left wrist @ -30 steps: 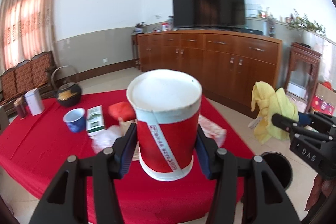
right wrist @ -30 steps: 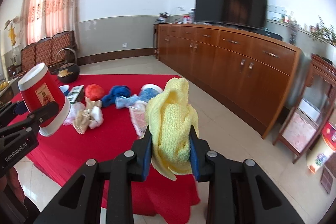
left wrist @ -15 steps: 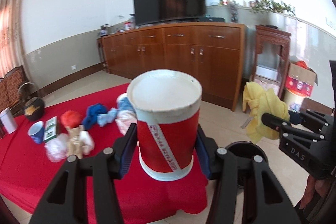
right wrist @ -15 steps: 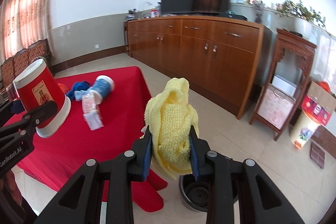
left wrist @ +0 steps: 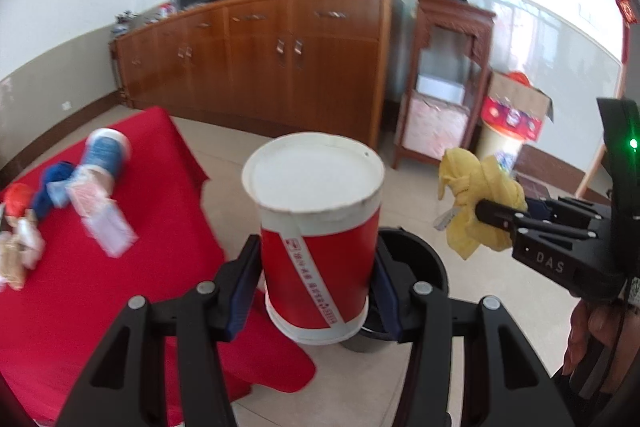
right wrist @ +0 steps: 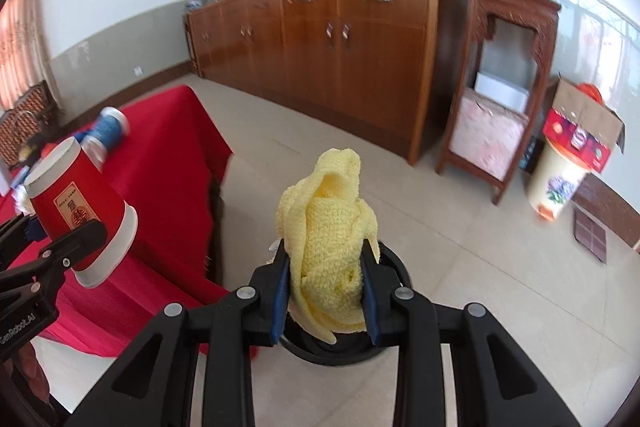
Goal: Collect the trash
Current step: 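Carry the yellow cloth and red-white cup with both grippers over the black bucket, then open both grippers to drop the cloth and cup into the bucket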
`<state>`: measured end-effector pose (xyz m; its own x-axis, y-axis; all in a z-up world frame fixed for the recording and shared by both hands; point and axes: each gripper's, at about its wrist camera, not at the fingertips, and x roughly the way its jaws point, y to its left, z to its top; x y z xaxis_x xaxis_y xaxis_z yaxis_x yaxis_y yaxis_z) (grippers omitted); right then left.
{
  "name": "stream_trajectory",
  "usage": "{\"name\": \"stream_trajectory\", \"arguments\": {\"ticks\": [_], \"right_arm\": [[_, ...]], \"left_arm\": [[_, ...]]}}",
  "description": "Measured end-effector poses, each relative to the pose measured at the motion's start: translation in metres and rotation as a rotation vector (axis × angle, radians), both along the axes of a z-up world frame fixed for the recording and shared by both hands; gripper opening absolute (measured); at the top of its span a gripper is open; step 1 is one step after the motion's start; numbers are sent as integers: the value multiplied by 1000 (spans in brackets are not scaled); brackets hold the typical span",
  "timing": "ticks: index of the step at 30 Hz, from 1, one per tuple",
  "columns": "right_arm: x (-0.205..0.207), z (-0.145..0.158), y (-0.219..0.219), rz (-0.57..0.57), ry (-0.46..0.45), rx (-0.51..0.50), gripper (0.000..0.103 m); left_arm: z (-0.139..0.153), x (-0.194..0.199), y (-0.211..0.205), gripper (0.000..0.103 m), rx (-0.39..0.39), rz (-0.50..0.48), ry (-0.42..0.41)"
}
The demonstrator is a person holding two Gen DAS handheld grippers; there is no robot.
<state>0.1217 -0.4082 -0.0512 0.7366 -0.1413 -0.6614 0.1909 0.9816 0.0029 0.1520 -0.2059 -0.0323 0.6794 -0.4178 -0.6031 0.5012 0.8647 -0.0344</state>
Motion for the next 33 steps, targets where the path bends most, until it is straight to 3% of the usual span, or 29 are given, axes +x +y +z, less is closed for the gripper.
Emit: {"name": "stream_trajectory", "arguments": {"ticks": [10, 25, 28, 29, 30, 32, 33], "right_arm": [[6, -52, -45, 4, 83, -14, 33], [57, -147, -75, 187, 276, 19, 33], [70, -166, -77, 227, 316, 7, 39], [74, -171, -78, 232, 324, 10, 52], [78, -177, -81, 221, 335, 6, 67], [82, -183, -92, 174, 340, 4, 68], [84, -184, -98, 143, 347, 3, 68]], "left_arm": [[-43, 21, -62, 53, 45, -80, 100], [-130, 61, -102, 54, 108, -122, 290], [-138, 69, -106, 65, 95, -138, 304], [-142, 73, -106, 77, 91, -131, 319], [-144, 75, -105, 81, 94, -114, 318], [-144, 78, -98, 94, 101, -84, 306], [-142, 78, -93, 95, 112, -66, 300]]}}
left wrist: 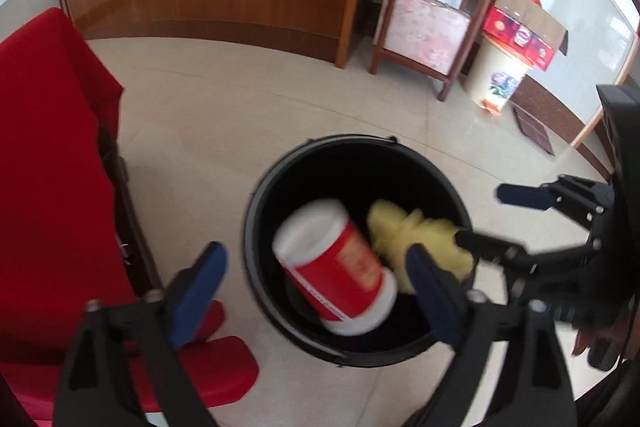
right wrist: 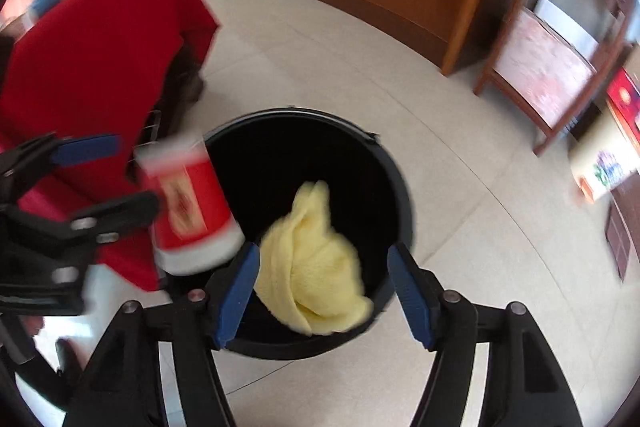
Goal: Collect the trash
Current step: 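Open both grippers to drop the cloth and cup into the bucket, then grasp the white milk carton with the right gripper while the left grasps the beige cloth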
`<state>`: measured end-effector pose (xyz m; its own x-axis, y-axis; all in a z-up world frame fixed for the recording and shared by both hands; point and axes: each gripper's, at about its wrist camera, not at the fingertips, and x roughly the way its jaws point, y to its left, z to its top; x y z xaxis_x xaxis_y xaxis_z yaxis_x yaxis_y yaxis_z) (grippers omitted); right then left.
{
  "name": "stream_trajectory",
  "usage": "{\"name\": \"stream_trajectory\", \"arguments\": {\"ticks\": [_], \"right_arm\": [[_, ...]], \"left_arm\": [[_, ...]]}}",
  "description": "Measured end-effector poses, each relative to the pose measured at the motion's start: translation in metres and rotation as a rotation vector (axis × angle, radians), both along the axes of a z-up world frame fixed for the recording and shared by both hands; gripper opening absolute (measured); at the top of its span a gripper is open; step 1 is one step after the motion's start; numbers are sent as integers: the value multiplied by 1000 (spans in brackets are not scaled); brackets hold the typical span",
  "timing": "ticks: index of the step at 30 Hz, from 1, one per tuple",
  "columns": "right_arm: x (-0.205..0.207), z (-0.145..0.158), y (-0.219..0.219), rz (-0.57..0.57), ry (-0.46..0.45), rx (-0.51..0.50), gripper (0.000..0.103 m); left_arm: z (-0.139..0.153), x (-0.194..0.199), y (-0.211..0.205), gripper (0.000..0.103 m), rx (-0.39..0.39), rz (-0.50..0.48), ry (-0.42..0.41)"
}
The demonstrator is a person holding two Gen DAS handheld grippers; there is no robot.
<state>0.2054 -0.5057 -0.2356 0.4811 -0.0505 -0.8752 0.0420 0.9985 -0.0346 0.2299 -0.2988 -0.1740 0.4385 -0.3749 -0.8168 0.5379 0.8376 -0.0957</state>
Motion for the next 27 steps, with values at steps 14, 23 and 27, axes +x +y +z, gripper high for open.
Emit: {"name": "stream_trajectory", "arguments": {"ticks": [14, 23, 27], "right_arm": [[-18, 44, -2, -157, -85, -44, 98], [-35, 78, 13, -220, -171, -71, 103], [-44, 97, 22, -238, -219, -89, 103]], "left_arm": [[40, -14, 22, 103, 31, 74, -120], [77, -29, 34, 103, 30, 88, -183], [91, -37, 42, 103, 27, 93, -210]]}}
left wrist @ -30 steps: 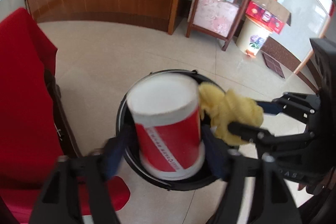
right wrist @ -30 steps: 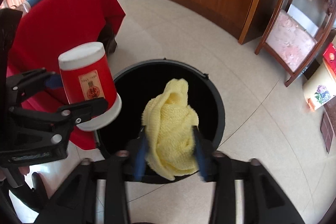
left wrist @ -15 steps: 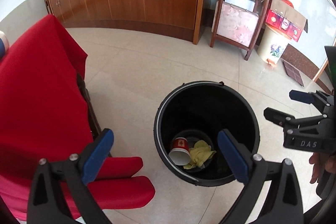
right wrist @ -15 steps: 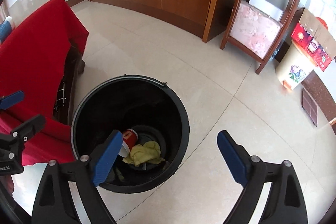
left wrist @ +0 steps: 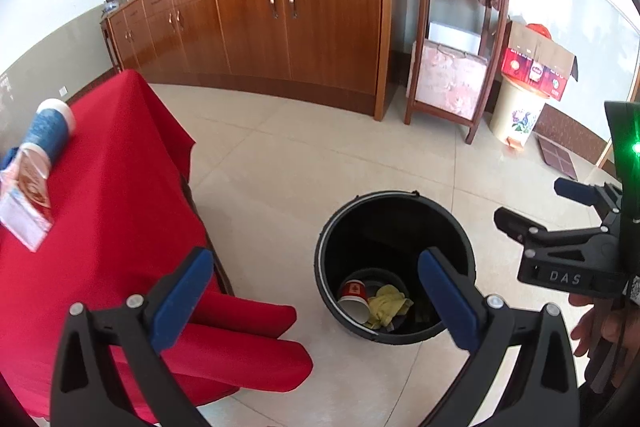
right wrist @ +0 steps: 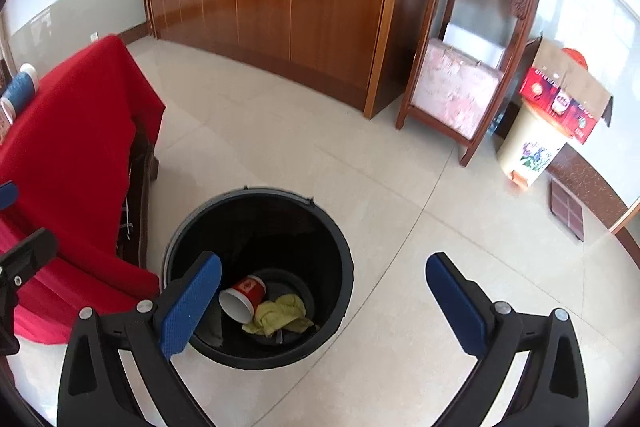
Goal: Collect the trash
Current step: 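Grasp the white milk carton with the right gripper while the left grasps the beige cloth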
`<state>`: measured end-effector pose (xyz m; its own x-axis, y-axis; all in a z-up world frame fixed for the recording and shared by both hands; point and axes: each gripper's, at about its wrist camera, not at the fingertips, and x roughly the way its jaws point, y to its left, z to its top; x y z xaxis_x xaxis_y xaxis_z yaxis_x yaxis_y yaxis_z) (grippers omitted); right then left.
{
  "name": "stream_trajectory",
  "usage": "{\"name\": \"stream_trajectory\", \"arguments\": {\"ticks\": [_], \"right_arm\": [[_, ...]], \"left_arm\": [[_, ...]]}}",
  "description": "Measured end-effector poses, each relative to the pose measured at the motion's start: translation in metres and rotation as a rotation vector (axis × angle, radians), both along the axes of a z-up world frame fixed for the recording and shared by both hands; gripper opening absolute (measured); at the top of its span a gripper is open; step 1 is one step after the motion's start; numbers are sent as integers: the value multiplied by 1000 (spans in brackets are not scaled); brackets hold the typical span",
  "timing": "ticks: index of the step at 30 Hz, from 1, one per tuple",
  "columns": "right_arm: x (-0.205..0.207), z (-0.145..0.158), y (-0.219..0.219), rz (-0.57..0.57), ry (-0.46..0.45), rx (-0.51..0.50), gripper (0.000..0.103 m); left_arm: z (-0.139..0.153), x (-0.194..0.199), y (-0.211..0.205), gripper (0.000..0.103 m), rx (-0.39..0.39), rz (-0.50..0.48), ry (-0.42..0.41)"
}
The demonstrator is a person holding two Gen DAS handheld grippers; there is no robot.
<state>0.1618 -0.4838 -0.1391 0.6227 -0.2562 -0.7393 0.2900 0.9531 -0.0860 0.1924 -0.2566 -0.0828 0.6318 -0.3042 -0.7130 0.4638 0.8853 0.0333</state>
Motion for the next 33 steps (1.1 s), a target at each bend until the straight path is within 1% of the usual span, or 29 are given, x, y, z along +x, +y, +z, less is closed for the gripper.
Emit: {"name": "stream_trajectory", "arguments": {"ticks": [3, 6, 9, 12, 14, 18, 19, 21, 23, 26, 29, 33], "right_arm": [[-6, 13, 8, -13, -36, -2, 103], [-10, 23, 17, -2, -62, 21, 103], [-17, 35, 32, 23, -126, -1, 103], [-20, 47, 47, 55, -153, 8, 103], [-23, 56, 58, 78, -172, 11, 103], [-25, 68, 84, 152, -191, 34, 103], [-24, 71, 91, 169, -190, 34, 103], [-23, 75, 107, 202, -193, 30, 103], [-23, 80, 123, 242, -203, 37, 103], [-23, 89, 146, 298, -229, 47, 103], [-20, 100, 179, 373, -256, 59, 103], [-11, 113, 219, 455, -282, 82, 103]], "left_arm": [[11, -5, 9, 103, -17, 2, -33], [19, -7, 19, 103, -25, 12, -50], [27, -13, 32, 103, 3, 46, -93], [35, -18, 49, 103, 9, 83, -129], [39, -20, 63, 103, -1, 107, -128], [41, -22, 93, 103, 15, 171, -116], [42, -23, 98, 103, 25, 183, -118], [44, -27, 114, 103, 73, 222, -129], [48, -31, 129, 103, 86, 258, -146], [53, -36, 158, 103, 65, 305, -141], [56, -39, 193, 103, 11, 333, -106], [55, -44, 239, 103, 10, 422, -98]]}}
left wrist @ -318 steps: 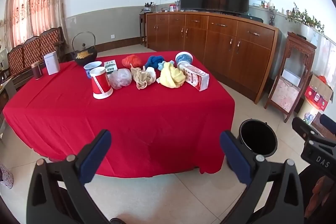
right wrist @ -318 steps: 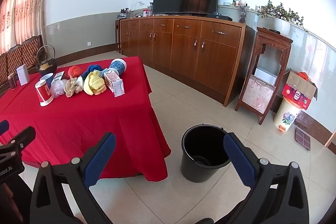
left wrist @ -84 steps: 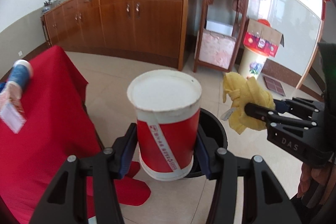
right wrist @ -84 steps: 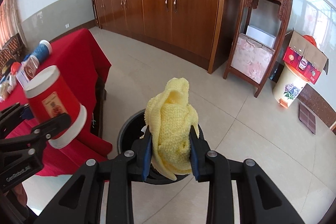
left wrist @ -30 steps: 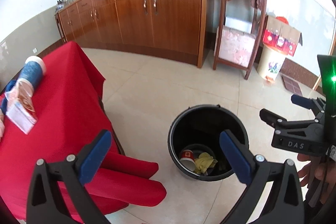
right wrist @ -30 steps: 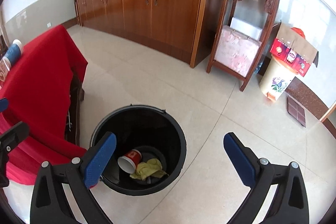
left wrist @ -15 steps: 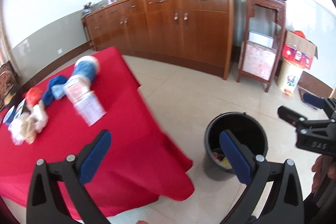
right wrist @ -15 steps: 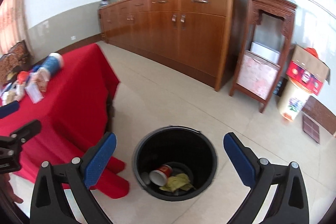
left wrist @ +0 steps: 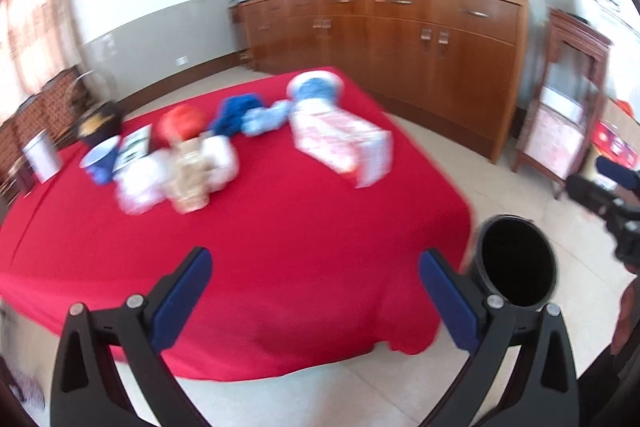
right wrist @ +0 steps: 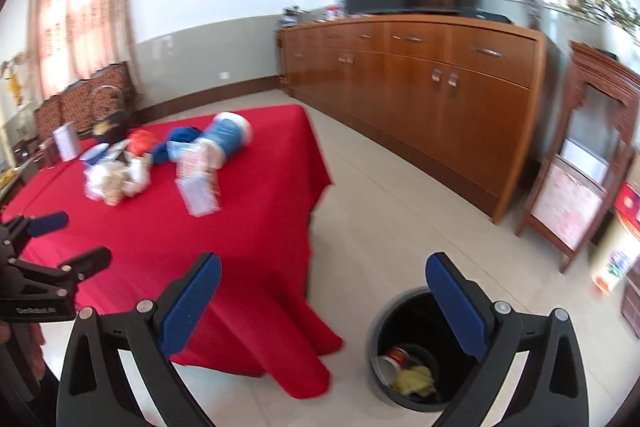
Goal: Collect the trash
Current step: 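Grasp the white milk carton with the right gripper while the left grasps the beige cloth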
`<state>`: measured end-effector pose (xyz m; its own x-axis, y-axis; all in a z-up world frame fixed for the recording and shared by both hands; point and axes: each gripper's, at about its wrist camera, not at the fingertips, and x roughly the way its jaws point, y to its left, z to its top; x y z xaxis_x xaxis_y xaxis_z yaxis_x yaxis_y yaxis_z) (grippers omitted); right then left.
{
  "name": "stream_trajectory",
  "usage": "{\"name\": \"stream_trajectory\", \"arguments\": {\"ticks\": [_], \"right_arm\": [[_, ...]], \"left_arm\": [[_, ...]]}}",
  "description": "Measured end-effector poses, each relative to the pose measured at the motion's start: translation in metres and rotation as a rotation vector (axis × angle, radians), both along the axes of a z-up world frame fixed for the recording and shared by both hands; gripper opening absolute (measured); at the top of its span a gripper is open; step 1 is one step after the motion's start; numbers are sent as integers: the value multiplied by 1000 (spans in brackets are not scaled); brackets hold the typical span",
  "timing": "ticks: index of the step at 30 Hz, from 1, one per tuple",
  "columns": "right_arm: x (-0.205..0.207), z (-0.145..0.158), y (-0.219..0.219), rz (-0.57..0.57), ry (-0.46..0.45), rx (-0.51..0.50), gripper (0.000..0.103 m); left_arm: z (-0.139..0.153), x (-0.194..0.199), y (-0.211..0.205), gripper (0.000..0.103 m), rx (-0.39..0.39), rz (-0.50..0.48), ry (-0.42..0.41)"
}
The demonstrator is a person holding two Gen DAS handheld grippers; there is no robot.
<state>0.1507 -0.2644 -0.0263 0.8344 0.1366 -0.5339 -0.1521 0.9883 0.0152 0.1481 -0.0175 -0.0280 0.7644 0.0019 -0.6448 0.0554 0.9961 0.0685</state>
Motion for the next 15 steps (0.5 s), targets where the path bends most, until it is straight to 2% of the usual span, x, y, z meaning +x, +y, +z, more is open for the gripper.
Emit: {"name": "stream_trajectory", "arguments": {"ticks": [3, 8, 12, 15], "right_arm": [[11, 4, 32, 53, -6, 6, 103], [32, 1, 79, 122, 0, -3, 103], [59, -8, 109, 151, 22, -18, 101], [82, -17, 124, 162, 46, -30, 98]], "left_arm": [[-2, -3, 26, 103, 1, 58, -6], [-4, -3, 73, 102, 2, 160, -72], [-5, 13, 96, 90, -37, 187, -88], [-8, 32, 104, 87, -47, 198, -88]]}}
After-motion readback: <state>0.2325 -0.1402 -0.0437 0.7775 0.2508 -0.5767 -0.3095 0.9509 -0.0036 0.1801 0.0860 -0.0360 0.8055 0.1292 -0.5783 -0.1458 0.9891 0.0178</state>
